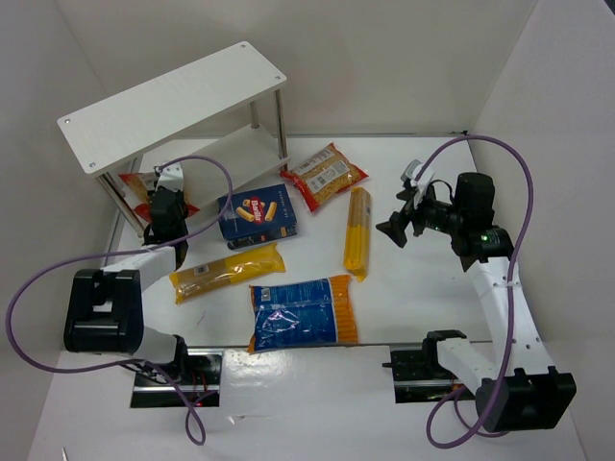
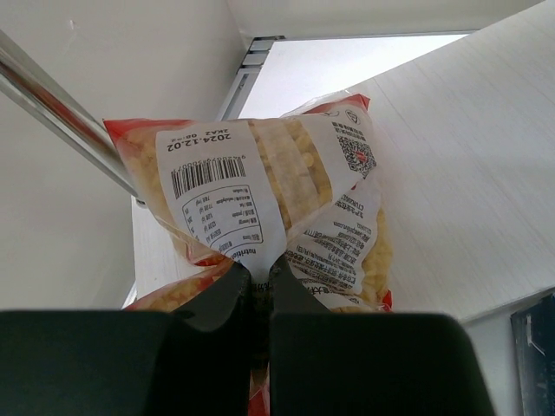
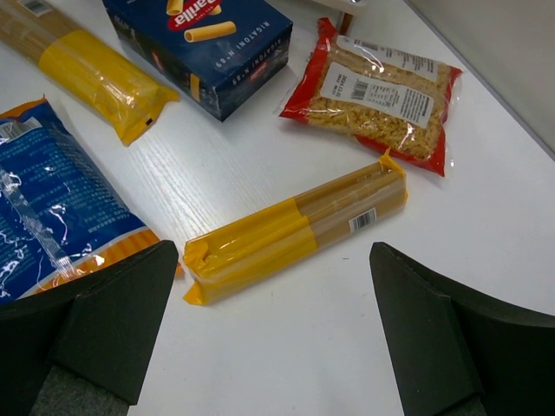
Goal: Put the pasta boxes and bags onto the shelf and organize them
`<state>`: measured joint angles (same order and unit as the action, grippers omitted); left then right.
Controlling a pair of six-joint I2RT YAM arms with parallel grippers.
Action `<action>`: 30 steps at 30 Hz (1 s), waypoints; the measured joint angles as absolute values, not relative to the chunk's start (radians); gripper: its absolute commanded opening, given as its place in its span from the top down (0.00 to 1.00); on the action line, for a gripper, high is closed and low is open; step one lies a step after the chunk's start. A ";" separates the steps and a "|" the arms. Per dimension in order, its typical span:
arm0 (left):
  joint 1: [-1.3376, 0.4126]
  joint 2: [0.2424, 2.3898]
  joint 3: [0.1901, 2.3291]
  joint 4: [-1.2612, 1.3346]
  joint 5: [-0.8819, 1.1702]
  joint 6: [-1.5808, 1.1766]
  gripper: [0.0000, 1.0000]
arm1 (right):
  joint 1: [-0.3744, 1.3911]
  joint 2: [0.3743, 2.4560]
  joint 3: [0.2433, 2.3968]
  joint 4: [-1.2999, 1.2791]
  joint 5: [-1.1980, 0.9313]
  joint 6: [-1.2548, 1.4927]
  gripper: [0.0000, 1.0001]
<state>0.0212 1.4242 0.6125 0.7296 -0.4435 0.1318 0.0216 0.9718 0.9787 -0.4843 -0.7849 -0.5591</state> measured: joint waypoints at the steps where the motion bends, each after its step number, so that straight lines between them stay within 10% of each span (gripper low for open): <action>1: 0.022 1.428 0.612 0.734 -0.443 0.132 1.00 | 0.022 0.972 0.976 -0.484 -0.785 -0.560 0.00; 12: 0.034 1.476 0.635 0.772 -0.443 0.132 1.00 | 0.012 0.971 0.974 -0.486 -0.790 -0.564 0.00; 20: 0.037 1.470 0.635 0.767 -0.436 0.130 0.29 | 0.012 0.971 0.974 -0.486 -0.798 -0.571 0.00; 30: 0.030 1.397 0.635 0.707 -0.413 0.134 0.03 | 0.012 0.942 0.974 -0.487 -0.810 -0.571 0.00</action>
<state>0.0299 1.3968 0.6353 0.7067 -0.4129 0.1337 0.0120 0.9424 0.9737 -0.4873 -0.8104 -0.5713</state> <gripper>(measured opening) 0.952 0.999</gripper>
